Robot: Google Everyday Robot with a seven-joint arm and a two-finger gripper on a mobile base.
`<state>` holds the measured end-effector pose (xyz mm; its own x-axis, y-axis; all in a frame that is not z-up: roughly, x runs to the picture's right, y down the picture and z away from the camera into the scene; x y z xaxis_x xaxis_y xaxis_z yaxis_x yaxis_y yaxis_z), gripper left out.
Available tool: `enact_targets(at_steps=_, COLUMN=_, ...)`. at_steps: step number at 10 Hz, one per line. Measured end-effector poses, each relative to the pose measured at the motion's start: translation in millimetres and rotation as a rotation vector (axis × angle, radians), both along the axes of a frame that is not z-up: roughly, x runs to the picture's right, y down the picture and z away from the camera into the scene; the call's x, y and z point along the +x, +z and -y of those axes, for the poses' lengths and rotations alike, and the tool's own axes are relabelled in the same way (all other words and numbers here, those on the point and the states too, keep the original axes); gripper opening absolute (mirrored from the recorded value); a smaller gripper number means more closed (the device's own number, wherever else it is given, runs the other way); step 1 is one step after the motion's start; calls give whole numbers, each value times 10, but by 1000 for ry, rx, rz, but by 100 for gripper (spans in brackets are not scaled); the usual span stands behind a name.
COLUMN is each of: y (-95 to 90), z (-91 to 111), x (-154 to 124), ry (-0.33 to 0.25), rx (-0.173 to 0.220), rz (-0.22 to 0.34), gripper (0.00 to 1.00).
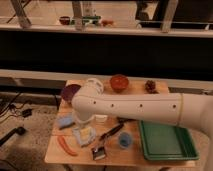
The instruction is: Wipe tray with towel
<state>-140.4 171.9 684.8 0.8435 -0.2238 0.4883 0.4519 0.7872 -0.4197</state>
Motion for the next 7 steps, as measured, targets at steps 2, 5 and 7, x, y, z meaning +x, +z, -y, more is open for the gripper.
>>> enact_targets(at_steps=2, y=217, z=-96, x=-175, ry=8, rx=-12, rz=17, gripper=80)
enact_targets(at_steps=5, y=556, z=-249, x=-76, ry=26, rx=-43, rz=-1, gripper=80)
enact_targets(at_steps=7, y=675, z=-293, x=29, ry=32, rx=-61, rz=-12, gripper=80)
